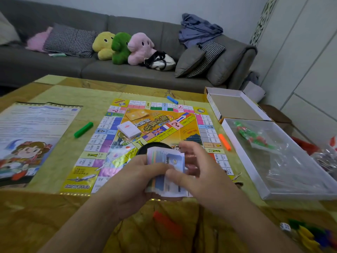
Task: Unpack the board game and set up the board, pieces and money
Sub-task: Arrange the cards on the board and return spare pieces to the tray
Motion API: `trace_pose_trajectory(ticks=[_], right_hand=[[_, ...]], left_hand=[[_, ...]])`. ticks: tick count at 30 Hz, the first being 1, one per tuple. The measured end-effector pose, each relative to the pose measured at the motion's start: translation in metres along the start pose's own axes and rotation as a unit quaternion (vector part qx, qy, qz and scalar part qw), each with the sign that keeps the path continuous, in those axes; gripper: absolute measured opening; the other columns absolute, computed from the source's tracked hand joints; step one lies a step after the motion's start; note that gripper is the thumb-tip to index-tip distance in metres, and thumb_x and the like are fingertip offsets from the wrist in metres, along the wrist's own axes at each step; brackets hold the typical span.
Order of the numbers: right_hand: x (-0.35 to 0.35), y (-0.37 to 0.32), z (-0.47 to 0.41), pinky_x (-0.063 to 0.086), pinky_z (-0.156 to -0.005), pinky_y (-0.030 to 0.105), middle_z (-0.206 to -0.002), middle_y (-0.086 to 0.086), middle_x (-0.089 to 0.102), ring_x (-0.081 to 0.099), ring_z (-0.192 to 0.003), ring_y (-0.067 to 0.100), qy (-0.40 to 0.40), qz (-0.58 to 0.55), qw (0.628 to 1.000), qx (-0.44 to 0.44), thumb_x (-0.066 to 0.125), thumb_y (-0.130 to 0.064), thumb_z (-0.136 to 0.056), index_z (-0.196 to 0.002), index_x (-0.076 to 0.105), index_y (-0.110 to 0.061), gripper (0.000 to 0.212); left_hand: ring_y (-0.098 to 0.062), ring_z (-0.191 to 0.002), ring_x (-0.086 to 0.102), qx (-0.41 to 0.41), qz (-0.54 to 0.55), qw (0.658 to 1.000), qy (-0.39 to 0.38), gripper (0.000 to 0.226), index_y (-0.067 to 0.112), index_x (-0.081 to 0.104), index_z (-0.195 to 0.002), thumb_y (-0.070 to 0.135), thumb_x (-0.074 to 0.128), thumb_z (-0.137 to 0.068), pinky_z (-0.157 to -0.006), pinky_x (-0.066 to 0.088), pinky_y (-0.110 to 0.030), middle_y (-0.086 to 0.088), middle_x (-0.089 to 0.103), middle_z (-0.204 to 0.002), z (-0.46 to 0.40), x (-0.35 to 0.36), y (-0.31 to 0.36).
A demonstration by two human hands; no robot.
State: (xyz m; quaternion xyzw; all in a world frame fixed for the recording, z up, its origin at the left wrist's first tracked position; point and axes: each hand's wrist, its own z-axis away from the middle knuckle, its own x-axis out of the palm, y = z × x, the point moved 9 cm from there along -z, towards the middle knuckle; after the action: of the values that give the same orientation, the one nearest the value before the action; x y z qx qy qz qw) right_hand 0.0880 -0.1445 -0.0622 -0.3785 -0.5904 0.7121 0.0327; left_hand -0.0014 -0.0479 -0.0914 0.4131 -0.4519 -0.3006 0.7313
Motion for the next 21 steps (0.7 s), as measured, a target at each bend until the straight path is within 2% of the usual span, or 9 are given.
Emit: trace_pose_trajectory(ticks=[2, 4, 6, 9, 12, 15, 18, 21], right_hand=[[-0.008, 0.012, -0.002, 0.062, -0.077, 0.024, -0.111, -0.015, 0.071, 0.069, -0.096, 0.0, 0.06, -0.035, 0.997, 0.034, 0.085, -0.053, -0.08, -0.121, 0.065, -0.035, 0.05], [-0.007, 0.019, -0.002, 0.061, -0.068, 0.026, -0.1, -0.007, 0.075, 0.074, -0.09, 0.009, 0.064, -0.063, 0.995, 0.05, 0.085, -0.048, -0.083, -0.108, 0.072, -0.029, 0.034], [-0.011, 0.019, 0.0, 0.055, -0.059, 0.022, -0.094, -0.005, 0.075, 0.074, -0.083, 0.013, 0.079, -0.081, 0.993, 0.045, 0.085, -0.039, -0.086, -0.102, 0.074, -0.026, 0.023], [-0.018, 0.021, 0.003, 0.052, -0.055, 0.02, -0.089, -0.004, 0.076, 0.074, -0.078, 0.013, 0.103, -0.09, 0.989, 0.052, 0.083, -0.026, -0.089, -0.098, 0.075, -0.026, 0.012], [-0.019, 0.024, 0.006, 0.054, -0.058, 0.021, -0.088, -0.006, 0.078, 0.075, -0.08, 0.012, 0.097, -0.087, 0.99, 0.061, 0.081, -0.024, -0.091, -0.095, 0.076, -0.026, 0.007], [-0.014, 0.025, 0.01, 0.055, -0.059, 0.019, -0.09, -0.009, 0.079, 0.076, -0.081, 0.007, 0.076, -0.097, 0.99, 0.071, 0.079, -0.027, -0.094, -0.103, 0.077, -0.029, 0.01], [-0.015, 0.027, 0.012, 0.051, -0.057, 0.017, -0.09, -0.008, 0.079, 0.075, -0.079, 0.008, 0.087, -0.094, 0.989, 0.073, 0.079, -0.026, -0.093, -0.106, 0.079, -0.031, 0.014], [-0.022, 0.032, 0.013, 0.056, -0.059, 0.019, -0.087, -0.012, 0.079, 0.075, -0.079, 0.004, 0.121, -0.089, 0.985, 0.084, 0.082, -0.022, -0.09, -0.103, 0.08, -0.031, 0.015]], left_hand=[[-0.051, -0.119, 0.065, 0.004, -0.017, 0.999, 0.032, 0.052, 0.001, 0.072, -0.117, 0.021, 0.08, -0.069, -0.106, 0.046, -0.07, -0.029, 0.072, -0.119, -0.003, -0.006, 0.0], [-0.048, -0.116, 0.068, -0.002, -0.037, 0.998, 0.056, 0.054, 0.002, 0.072, -0.119, 0.022, 0.079, -0.069, -0.104, 0.049, -0.068, -0.026, 0.073, -0.118, -0.006, -0.014, -0.007], [-0.046, -0.113, 0.07, -0.001, -0.024, 0.998, 0.06, 0.051, 0.002, 0.071, -0.12, 0.018, 0.08, -0.072, -0.1, 0.053, -0.067, -0.027, 0.073, -0.117, -0.005, -0.013, -0.007], [-0.047, -0.101, 0.074, -0.012, 0.013, 0.998, 0.057, 0.035, 0.0, 0.069, -0.122, 0.005, 0.071, -0.088, -0.079, 0.061, -0.062, -0.028, 0.074, -0.113, -0.003, -0.01, -0.009], [-0.043, -0.093, 0.076, -0.008, -0.018, 0.996, 0.083, 0.03, 0.002, 0.068, -0.122, 0.0, 0.066, -0.092, -0.071, 0.063, -0.06, -0.025, 0.076, -0.107, 0.0, -0.011, -0.009], [-0.04, -0.088, 0.078, 0.006, -0.051, 0.993, 0.107, 0.029, 0.005, 0.069, -0.12, 0.002, 0.071, -0.09, -0.065, 0.065, -0.054, -0.023, 0.078, -0.102, 0.0, -0.013, -0.01], [-0.04, -0.088, 0.078, 0.011, -0.067, 0.99, 0.122, 0.034, 0.006, 0.07, -0.118, 0.006, 0.078, -0.085, -0.069, 0.064, -0.056, -0.021, 0.078, -0.101, 0.0, -0.014, -0.011], [-0.039, -0.088, 0.078, 0.005, -0.064, 0.991, 0.119, 0.034, 0.007, 0.072, -0.116, 0.009, 0.081, -0.083, -0.066, 0.065, -0.053, -0.019, 0.079, -0.1, -0.002, -0.011, -0.013]])
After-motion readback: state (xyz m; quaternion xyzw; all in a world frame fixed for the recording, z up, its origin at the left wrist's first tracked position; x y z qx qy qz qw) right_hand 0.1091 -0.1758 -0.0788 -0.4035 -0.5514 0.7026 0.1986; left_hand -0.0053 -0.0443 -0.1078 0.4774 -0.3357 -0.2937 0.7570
